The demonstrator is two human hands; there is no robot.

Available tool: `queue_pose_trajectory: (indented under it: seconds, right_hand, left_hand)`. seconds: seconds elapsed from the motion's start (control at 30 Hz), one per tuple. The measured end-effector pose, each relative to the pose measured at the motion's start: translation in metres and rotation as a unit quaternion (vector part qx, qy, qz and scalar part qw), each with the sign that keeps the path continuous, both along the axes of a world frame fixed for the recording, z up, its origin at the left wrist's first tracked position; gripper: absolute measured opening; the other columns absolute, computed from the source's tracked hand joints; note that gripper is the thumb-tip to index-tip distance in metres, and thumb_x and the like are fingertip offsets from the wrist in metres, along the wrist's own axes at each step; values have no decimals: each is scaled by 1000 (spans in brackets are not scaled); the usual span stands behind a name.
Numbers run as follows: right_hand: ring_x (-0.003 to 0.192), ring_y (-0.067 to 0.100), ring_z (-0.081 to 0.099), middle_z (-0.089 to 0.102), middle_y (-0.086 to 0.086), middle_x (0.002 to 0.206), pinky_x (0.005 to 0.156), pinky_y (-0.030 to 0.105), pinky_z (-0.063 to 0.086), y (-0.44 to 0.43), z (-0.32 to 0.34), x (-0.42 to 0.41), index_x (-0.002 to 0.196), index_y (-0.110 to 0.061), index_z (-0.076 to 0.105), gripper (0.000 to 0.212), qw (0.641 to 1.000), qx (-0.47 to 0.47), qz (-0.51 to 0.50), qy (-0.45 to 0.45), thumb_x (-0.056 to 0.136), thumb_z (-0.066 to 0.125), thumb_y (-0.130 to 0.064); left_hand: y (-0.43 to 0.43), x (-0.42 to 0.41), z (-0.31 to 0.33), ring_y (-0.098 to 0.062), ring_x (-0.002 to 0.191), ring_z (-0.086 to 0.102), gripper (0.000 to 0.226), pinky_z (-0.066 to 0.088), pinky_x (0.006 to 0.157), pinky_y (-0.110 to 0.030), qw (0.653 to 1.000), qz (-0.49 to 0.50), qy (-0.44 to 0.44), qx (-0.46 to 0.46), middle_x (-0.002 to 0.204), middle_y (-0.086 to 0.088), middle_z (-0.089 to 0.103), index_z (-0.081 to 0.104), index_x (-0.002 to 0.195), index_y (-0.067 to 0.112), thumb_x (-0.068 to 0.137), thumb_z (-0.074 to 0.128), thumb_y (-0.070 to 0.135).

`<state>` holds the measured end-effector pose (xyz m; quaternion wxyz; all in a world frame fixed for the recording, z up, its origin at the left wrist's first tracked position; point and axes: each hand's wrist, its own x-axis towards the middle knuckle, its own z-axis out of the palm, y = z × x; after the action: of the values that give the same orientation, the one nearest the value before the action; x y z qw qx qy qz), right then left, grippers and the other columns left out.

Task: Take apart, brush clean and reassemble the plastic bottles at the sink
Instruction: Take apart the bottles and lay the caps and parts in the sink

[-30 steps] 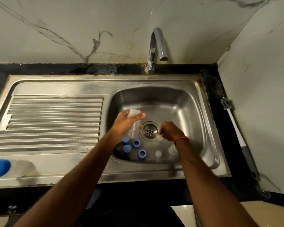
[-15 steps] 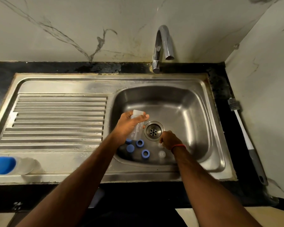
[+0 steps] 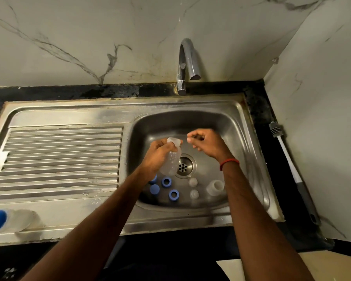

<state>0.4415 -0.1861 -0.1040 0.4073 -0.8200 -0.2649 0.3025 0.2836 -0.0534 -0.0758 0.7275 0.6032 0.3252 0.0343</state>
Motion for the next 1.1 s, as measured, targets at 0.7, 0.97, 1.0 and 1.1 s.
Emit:
queue_pose_trajectory:
  seconds: [0.7,0.97,1.0,1.1]
  right_hand:
    - [84,12,66,67,-4,106,75,27,54,-48,35,17,117,-15,68,39,990,-126,43,-56,80,79,-20]
    - [111,23,60,63,7,125,91,29,47,-69,-52,30,120,-19,66,49,969,-232,47,-63,73,83,-13]
    - [111,23,61,62,8,125,92,30,48,-70,-60,30,119,-19,66,50,967,-242,48,-60,72,84,-13]
    - [111,25,61,60,9,126,96,34,50,-76,-80,31,118,-22,66,52,960,-267,59,-62,70,85,-14]
  left_hand:
    - [-29,27,-7,-5,121,57,66,46,98,-21,976,-28,-3,217,130,10,64,61,130,27,72,85,48]
    - [-19,20,-11,-8,105,66,33,55,96,-31,972,-23,-9,232,108,8,72,70,113,22,85,79,37]
    - [-18,19,-10,-8,103,67,32,56,95,-32,973,-22,-12,231,106,8,72,71,112,21,85,79,35]
    - [-15,15,-9,-7,99,69,31,57,94,-31,973,-19,-15,230,103,6,73,71,112,19,86,79,32]
